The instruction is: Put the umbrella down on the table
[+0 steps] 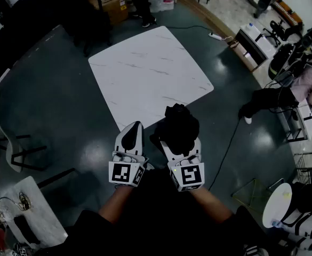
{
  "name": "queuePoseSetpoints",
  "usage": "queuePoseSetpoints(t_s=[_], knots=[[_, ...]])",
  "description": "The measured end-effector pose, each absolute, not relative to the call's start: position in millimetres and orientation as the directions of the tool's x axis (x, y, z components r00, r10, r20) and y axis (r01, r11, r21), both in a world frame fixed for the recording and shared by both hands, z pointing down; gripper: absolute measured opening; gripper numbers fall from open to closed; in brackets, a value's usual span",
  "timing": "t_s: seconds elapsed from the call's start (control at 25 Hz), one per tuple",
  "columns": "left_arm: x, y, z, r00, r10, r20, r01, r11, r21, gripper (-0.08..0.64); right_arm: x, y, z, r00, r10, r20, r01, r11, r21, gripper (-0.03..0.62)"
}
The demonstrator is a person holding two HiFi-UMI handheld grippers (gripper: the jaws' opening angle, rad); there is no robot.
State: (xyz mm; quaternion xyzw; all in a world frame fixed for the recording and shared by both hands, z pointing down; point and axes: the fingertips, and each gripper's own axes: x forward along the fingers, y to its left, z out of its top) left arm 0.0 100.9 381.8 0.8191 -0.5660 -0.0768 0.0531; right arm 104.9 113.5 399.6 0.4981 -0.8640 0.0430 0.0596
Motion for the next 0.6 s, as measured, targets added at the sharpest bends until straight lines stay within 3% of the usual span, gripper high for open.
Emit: queuePoseSetpoints(t_s=[0.6], knots=[[24,114,388,0.377,-0.924,-0.066,-0.907,-0.382,0.177,0.008,124,121,401,-0.485,-0.859,0.164,-0.871,0.492,-0.002,0.334]])
